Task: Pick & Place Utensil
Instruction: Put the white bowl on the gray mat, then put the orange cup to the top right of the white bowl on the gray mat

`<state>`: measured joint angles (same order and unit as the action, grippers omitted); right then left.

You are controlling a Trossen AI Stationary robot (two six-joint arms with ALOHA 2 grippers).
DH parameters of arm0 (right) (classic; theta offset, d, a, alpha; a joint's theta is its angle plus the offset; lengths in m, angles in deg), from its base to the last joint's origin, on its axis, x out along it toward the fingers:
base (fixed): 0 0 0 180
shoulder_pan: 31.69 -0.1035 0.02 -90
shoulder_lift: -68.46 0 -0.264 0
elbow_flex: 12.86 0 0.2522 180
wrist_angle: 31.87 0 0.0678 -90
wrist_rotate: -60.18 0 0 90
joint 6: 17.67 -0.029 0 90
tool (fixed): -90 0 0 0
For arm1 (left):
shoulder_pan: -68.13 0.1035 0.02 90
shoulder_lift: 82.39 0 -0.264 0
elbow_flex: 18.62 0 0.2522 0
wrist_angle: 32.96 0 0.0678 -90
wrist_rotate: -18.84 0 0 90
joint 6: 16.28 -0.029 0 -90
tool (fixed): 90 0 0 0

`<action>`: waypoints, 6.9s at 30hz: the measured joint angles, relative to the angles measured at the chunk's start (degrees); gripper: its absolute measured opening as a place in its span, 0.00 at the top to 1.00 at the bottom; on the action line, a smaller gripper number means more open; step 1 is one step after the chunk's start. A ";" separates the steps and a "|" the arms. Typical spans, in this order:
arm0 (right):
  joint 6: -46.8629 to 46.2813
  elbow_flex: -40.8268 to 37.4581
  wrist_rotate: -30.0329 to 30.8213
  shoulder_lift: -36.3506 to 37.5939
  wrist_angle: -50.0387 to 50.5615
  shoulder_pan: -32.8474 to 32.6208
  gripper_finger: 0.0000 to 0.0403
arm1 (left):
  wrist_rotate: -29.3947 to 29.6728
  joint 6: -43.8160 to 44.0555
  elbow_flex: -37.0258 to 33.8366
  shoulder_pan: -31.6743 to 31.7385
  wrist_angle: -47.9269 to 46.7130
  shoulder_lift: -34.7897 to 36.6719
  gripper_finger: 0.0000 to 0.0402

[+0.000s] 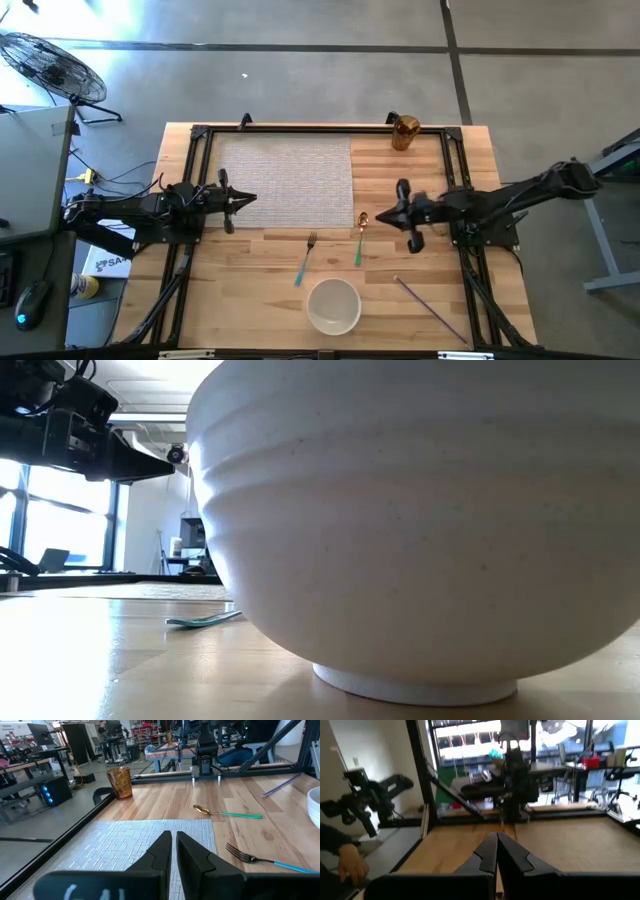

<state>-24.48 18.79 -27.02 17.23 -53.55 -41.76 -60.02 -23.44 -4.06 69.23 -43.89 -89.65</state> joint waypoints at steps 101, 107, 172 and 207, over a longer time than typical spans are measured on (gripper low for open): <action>2.75 61.94 -6.44 -63.29 52.78 -10.18 0.88 | 0.00 0.00 0.00 0.00 0.00 0.00 0.94; 2.73 61.92 -7.17 -63.29 52.78 -10.18 0.92 | 0.00 0.00 0.00 0.00 0.00 0.02 0.94; -26.73 96.39 5.08 -82.47 66.75 28.90 0.99 | -0.02 0.00 0.00 -0.01 0.00 0.00 0.94; -23.43 101.45 8.59 -85.39 67.41 29.51 0.62 | -0.02 0.00 0.00 -0.02 0.00 0.02 0.94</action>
<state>-47.91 120.24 -18.42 -68.16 13.87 -12.25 -60.04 -23.44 -4.05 69.21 -43.89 -89.64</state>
